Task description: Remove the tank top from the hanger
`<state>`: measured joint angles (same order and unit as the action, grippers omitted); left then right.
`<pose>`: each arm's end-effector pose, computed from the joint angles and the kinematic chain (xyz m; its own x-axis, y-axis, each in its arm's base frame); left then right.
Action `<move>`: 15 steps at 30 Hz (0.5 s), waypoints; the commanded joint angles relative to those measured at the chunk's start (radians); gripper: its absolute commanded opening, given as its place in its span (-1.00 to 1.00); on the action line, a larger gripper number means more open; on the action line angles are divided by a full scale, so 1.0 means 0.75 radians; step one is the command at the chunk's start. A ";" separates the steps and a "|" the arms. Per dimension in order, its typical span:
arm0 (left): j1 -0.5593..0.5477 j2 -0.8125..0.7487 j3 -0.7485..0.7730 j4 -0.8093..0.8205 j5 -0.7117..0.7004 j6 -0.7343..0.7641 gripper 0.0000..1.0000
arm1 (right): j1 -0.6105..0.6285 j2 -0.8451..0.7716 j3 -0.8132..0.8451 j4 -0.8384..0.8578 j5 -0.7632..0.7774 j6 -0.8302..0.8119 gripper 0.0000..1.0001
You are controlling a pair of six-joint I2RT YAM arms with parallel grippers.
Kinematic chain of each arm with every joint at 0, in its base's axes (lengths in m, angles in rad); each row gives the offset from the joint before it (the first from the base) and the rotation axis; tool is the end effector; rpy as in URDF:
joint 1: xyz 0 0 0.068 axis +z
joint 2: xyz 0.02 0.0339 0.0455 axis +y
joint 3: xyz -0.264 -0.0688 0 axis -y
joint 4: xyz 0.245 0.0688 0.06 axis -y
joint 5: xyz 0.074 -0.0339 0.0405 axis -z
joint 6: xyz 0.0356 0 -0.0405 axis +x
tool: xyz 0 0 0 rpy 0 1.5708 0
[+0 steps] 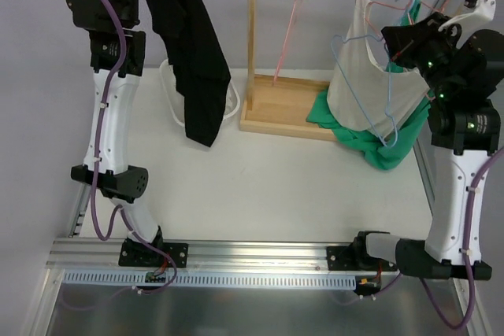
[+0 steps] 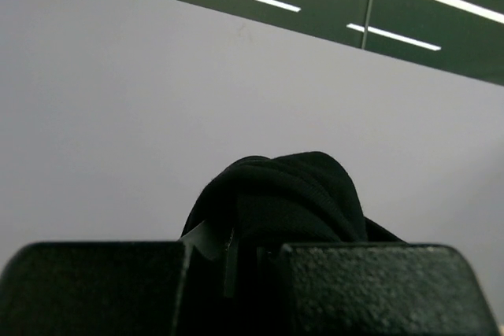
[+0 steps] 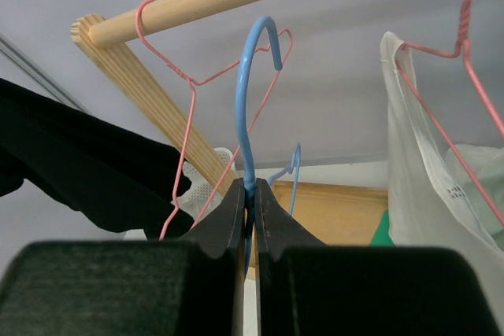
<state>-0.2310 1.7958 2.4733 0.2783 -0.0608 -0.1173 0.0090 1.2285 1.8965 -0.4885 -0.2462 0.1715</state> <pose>0.2880 -0.0655 0.6606 0.7669 -0.3004 -0.5672 0.2861 0.9510 -0.1168 0.1933 0.0104 0.5804 0.1335 0.1667 -0.9769 -0.2753 0.9532 0.1250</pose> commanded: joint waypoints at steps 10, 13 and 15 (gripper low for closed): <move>0.116 0.058 -0.619 0.328 0.016 -0.259 -1.00 | 0.172 0.315 0.253 0.160 0.119 -0.136 -1.00; 0.116 0.058 -0.757 0.333 0.012 -0.230 -1.00 | 0.199 0.385 0.322 0.162 0.162 -0.175 -1.00; 0.120 0.070 -0.808 0.324 0.003 -0.234 -1.00 | 0.211 0.417 0.361 0.162 0.169 -0.200 -1.00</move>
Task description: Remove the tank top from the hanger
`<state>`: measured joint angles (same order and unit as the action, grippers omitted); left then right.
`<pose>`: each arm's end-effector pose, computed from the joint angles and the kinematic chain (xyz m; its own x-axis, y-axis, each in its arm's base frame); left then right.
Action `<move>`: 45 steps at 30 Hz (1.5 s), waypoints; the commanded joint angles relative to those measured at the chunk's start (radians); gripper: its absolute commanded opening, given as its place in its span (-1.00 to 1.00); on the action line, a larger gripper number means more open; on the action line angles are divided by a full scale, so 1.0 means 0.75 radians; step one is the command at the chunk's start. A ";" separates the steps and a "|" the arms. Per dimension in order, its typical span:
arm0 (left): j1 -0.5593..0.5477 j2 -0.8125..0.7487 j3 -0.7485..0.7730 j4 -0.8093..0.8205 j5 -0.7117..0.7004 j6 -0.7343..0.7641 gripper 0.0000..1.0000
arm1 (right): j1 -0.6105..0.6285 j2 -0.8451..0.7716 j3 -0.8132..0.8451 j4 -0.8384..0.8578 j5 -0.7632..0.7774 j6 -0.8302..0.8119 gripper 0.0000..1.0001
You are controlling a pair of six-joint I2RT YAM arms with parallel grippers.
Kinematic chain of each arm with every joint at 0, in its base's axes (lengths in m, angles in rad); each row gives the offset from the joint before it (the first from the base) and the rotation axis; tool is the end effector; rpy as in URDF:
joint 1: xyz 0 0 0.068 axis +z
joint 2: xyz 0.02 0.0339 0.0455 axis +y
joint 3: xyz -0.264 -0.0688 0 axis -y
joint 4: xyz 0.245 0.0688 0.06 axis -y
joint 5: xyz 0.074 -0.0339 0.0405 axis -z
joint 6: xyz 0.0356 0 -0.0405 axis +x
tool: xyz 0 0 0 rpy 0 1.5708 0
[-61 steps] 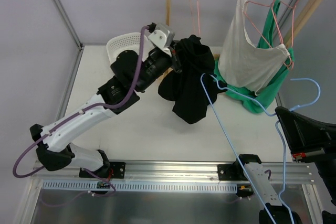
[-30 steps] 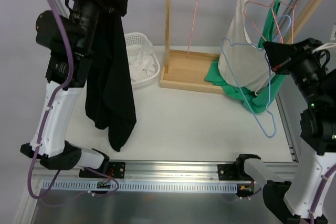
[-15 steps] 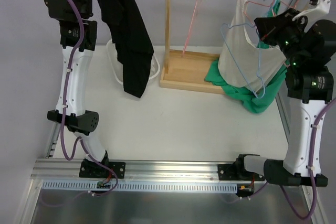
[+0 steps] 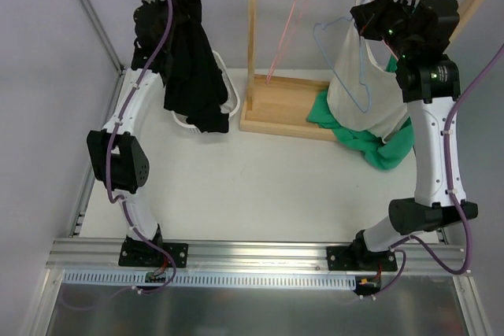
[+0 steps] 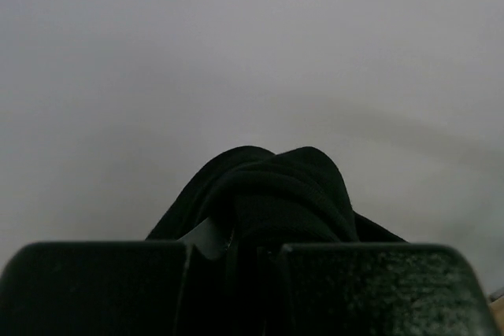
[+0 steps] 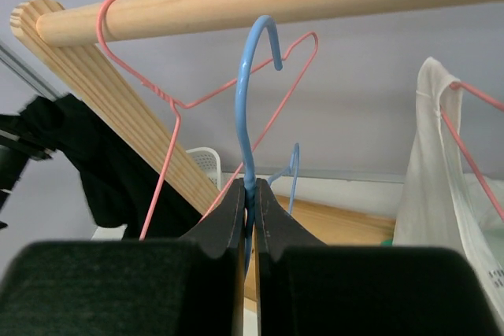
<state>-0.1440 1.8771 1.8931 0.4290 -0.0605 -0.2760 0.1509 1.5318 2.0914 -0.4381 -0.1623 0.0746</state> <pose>0.4382 -0.0614 0.4763 0.3856 -0.3308 -0.8614 0.2019 0.9412 -0.2710 0.2896 0.0499 0.5714 0.0966 0.0891 -0.9913 -0.3150 0.9475 0.0545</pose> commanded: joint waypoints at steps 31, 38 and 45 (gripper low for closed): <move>0.006 0.203 -0.372 -0.639 -0.081 -0.301 -0.81 | 0.173 0.256 0.302 0.337 0.196 -0.273 -1.00; 0.008 0.181 -0.419 -0.646 -0.007 -0.315 0.13 | 0.171 0.308 0.335 0.347 0.274 -0.269 -1.00; 0.002 -0.054 -0.466 -0.648 -0.038 -0.260 0.98 | 0.173 0.387 0.386 0.347 0.292 -0.251 -1.00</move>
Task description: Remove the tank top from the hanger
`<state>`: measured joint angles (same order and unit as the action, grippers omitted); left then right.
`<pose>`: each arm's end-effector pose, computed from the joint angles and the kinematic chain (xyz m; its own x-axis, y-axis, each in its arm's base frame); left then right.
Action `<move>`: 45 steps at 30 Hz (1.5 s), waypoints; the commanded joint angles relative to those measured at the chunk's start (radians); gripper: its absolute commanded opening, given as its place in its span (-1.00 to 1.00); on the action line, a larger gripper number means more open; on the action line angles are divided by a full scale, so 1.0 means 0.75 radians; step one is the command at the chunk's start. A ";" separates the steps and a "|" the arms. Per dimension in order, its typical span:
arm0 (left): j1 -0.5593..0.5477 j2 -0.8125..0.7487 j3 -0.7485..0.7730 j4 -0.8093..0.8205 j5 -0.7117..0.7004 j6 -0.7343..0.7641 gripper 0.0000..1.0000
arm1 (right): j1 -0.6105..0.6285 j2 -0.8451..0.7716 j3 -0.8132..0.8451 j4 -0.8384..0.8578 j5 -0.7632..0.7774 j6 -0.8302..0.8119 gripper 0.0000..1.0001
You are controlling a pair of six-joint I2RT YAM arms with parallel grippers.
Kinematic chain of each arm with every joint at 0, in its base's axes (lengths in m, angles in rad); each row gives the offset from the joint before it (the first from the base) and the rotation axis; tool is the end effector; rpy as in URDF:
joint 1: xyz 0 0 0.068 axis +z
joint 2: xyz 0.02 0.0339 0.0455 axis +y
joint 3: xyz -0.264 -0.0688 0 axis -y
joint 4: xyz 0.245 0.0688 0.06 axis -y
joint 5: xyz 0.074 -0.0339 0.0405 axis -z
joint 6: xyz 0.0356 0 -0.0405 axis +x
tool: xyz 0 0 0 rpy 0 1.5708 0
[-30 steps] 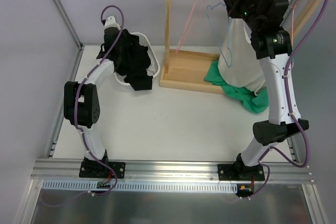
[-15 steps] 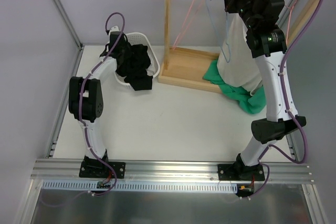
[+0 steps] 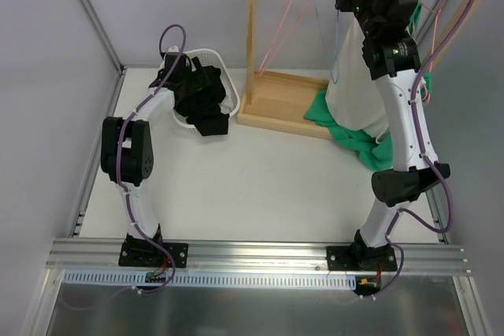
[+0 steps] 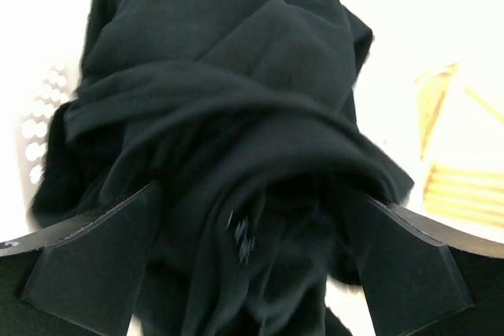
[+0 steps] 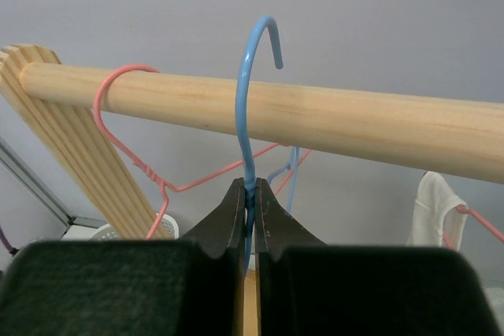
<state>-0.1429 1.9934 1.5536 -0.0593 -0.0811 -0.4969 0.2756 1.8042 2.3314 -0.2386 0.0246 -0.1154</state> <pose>0.4672 -0.0643 0.2519 -0.4506 -0.4152 -0.7903 -0.1630 0.9086 -0.3845 0.3540 0.0992 0.5766 0.3008 -0.0346 -0.9531 -0.2162 0.9709 -0.1034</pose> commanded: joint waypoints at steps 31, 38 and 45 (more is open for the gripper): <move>-0.229 -0.917 -0.120 0.010 -0.082 0.253 0.98 | 0.203 0.118 0.095 0.122 0.188 0.003 -0.56; -0.286 -0.928 -0.045 0.008 -0.053 0.343 0.98 | 0.201 -0.069 -0.007 0.067 0.241 -0.036 -0.39; -0.362 -0.907 0.013 0.012 -0.062 0.401 0.98 | 0.201 -0.313 -0.234 0.005 0.319 -0.022 -0.11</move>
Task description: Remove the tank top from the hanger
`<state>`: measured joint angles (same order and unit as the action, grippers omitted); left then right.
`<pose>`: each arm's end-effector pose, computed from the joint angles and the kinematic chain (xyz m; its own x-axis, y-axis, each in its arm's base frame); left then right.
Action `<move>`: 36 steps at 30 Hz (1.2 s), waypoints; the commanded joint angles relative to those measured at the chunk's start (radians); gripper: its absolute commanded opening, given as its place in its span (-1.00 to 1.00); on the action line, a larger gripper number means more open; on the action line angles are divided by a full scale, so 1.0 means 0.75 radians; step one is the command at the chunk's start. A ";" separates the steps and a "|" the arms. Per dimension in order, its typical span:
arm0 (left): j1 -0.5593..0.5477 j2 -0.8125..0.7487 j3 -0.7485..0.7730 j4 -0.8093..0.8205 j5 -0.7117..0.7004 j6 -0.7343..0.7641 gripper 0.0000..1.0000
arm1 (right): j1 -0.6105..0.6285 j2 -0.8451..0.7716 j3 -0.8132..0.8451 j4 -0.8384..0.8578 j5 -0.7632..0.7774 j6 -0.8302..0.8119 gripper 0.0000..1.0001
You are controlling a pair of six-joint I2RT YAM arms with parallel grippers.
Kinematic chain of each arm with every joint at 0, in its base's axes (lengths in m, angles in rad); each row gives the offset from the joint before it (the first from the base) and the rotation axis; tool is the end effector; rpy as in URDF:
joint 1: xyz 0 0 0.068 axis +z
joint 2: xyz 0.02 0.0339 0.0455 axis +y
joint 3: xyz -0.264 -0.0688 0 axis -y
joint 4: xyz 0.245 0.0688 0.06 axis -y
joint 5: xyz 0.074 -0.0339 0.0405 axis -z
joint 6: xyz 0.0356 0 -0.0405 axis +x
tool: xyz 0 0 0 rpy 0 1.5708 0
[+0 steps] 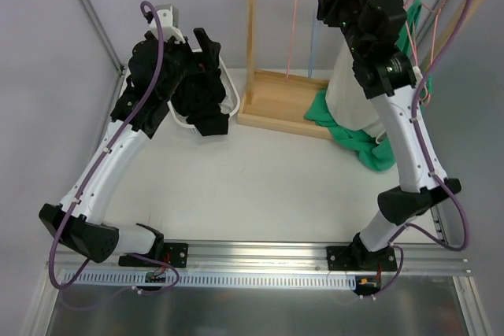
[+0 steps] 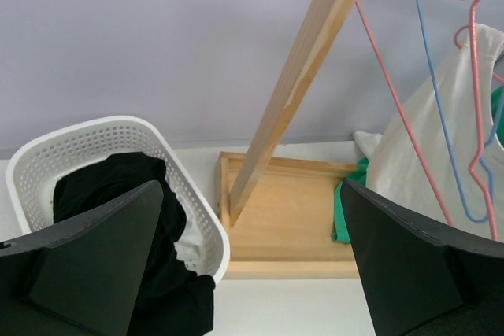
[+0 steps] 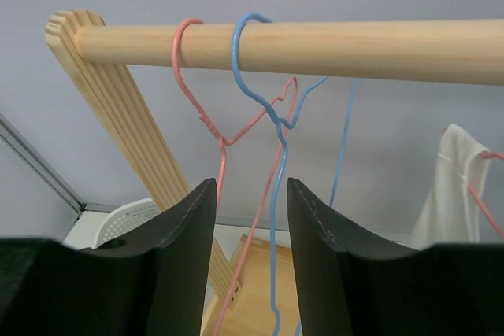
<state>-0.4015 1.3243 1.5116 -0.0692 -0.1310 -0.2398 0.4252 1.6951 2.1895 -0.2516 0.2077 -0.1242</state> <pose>0.2721 -0.1105 0.4870 0.0417 -0.2735 -0.9610 0.2861 0.9248 -0.2508 0.3178 0.1359 0.5707 0.2447 -0.0222 -0.9693 -0.1925 0.9787 -0.0711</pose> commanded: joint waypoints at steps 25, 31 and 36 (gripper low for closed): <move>-0.228 -0.017 0.185 0.033 0.013 0.248 0.98 | -0.794 -0.338 0.030 -0.487 -0.706 0.327 0.56; -0.232 -0.015 0.177 0.037 0.027 0.256 0.98 | -0.859 -0.225 0.138 -0.485 -0.821 0.354 0.06; -0.236 -0.005 0.181 0.049 0.032 0.271 0.98 | -0.863 -0.141 0.194 -0.483 -0.821 0.335 -0.01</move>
<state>-0.5644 1.3243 1.6226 -0.0708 -0.1276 -0.0608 -0.2127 1.5665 2.2856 -0.6334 -0.3622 0.1223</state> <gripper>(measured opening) 0.990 0.504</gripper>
